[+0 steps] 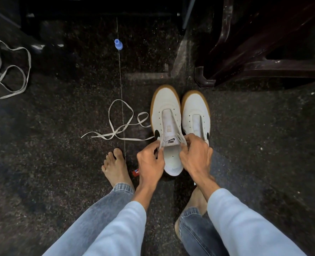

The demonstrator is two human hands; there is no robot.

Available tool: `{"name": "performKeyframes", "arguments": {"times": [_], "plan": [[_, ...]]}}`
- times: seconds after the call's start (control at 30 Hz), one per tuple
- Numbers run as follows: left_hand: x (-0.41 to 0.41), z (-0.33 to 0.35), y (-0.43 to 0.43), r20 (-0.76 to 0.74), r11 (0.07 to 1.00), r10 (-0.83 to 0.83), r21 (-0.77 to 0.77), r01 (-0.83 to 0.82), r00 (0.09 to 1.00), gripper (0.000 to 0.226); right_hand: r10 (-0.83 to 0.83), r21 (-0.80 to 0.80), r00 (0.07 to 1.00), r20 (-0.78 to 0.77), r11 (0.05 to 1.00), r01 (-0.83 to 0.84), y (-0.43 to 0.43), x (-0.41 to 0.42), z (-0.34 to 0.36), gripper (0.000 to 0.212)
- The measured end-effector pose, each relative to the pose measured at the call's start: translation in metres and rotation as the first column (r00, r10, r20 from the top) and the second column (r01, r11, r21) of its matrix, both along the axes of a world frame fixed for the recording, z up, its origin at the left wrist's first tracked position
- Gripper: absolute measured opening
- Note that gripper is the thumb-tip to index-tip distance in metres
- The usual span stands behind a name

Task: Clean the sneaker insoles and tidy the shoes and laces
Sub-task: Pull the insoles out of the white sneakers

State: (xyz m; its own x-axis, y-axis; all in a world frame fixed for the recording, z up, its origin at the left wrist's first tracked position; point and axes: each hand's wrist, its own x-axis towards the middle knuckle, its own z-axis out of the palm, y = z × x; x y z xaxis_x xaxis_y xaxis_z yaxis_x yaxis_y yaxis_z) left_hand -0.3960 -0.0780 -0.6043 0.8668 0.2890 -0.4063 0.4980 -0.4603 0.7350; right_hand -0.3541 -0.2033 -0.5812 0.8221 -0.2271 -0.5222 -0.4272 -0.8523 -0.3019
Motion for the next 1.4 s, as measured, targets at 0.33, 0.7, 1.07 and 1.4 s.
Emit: {"name": "performKeyframes", "arguments": {"times": [0.33, 0.7, 1.07, 1.4], "plan": [[0.006, -0.007, -0.027, -0.02, 0.995, -0.1, -0.033, 0.099, 0.995, 0.013, -0.065, -0.046, 0.998, 0.013, 0.997, 0.065, -0.031, -0.002, 0.004, 0.011], [0.007, -0.021, -0.041, -0.041, 0.988, -0.154, -0.027, 0.153, 0.987, 0.011, -0.064, -0.049, 0.997, 0.034, 0.997, 0.066, -0.05, -0.01, -0.006, 0.012], [0.009, -0.015, -0.048, -0.102, 0.978, -0.206, -0.002, 0.207, 0.973, 0.009, -0.228, 0.112, 0.948, 0.224, 0.972, 0.207, -0.088, -0.029, -0.005, 0.027], [0.01, -0.005, -0.057, -0.143, 0.984, -0.178, 0.004, 0.181, 0.974, 0.031, 0.011, -0.096, 0.986, -0.169, 0.995, -0.027, -0.126, -0.022, -0.024, 0.025]]}}
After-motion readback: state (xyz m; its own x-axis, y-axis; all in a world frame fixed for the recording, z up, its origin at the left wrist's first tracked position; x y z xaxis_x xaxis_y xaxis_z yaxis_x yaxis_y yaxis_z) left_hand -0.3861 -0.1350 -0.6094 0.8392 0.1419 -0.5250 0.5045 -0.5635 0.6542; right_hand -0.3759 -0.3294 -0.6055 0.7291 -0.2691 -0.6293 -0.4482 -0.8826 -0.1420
